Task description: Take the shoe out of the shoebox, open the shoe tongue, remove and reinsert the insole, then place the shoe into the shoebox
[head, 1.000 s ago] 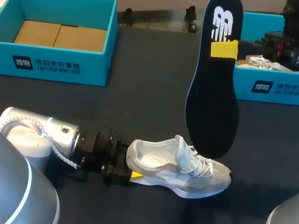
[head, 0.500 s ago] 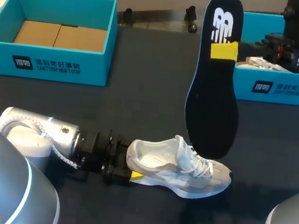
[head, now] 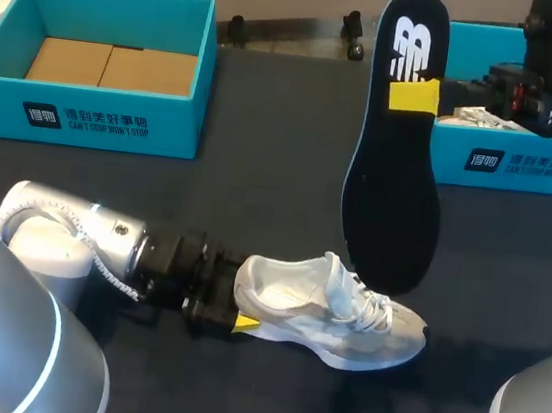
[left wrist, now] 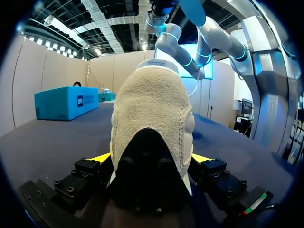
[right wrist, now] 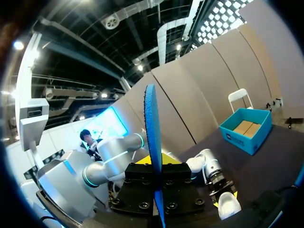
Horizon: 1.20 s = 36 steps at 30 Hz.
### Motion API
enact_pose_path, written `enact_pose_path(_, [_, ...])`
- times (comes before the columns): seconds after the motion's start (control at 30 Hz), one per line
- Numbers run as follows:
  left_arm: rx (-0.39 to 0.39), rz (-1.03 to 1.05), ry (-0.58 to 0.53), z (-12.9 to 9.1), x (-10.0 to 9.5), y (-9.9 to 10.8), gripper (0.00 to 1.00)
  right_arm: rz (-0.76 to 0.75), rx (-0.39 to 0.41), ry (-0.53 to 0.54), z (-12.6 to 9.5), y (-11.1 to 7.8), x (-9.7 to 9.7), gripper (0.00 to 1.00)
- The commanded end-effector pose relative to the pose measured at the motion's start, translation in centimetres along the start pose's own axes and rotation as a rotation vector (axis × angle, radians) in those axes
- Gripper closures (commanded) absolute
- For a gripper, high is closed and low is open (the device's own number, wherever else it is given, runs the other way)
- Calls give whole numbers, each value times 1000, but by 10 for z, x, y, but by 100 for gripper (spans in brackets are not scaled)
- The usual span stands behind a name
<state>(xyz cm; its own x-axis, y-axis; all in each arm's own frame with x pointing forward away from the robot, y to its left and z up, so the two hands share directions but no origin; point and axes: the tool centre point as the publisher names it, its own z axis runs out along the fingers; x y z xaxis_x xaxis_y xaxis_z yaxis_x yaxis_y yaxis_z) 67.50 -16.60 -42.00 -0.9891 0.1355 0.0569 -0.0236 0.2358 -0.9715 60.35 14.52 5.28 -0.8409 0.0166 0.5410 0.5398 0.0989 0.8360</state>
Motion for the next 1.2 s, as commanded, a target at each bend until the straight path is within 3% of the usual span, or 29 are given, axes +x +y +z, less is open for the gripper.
enact_pose_path(0.03, [-28,2,19,-6,-2,-5,0,2,5,3,3,3,-3,100])
enact_pose_path(0.5, [-264,46,121,-43,-4,-10,0,2,5,3,3,3,-3,100])
enact_pose_path(0.6, [-359,73,146,-53,-5,-14,0,2,5,3,3,3,-3,100])
enact_pose_path(0.73, [-558,160,182,-73,-3,-27,0,2,5,3,3,3,-3,100])
enact_pose_path(1.2, [-535,141,203,-70,-2,-32,0,2,5,3,3,3,-3,100])
